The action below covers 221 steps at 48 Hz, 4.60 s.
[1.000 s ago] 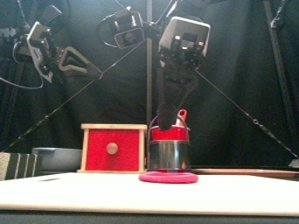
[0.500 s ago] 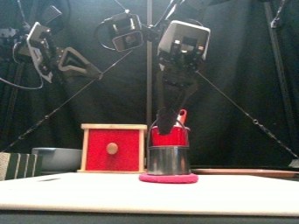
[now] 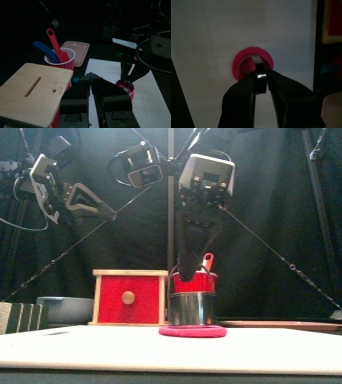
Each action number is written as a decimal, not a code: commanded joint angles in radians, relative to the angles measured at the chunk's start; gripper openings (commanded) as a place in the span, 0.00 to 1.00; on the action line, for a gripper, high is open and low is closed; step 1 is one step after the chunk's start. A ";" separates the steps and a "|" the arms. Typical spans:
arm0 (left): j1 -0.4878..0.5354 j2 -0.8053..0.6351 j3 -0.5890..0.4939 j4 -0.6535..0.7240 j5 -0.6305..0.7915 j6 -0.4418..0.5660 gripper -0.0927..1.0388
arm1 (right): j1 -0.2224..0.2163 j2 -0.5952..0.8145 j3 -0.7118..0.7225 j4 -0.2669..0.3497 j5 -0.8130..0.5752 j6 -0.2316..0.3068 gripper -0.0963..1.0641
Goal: Get the cutter from the drawer then cut the dough then place the extra dough in the bowl
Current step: Cut the dough
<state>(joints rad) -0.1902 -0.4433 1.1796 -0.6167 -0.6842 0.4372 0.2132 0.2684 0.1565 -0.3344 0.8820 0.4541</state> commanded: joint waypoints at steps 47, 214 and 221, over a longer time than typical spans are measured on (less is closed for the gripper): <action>-0.104 0.031 -0.117 0.101 -0.005 0.000 0.79 | 0.029 -0.390 0.379 -0.290 -0.618 0.304 0.88; -0.206 0.716 -0.433 -0.092 -0.176 0.005 0.85 | 0.129 -0.112 0.742 0.945 -1.674 -0.667 0.88; -0.206 0.719 -0.433 -0.075 -0.156 0.005 0.85 | 0.129 -0.114 0.742 0.936 -1.669 -0.673 0.88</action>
<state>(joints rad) -0.3988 0.2961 0.7701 -0.6995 -0.8468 0.4418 0.3436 0.1810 0.9112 0.6044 -0.7854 -0.2178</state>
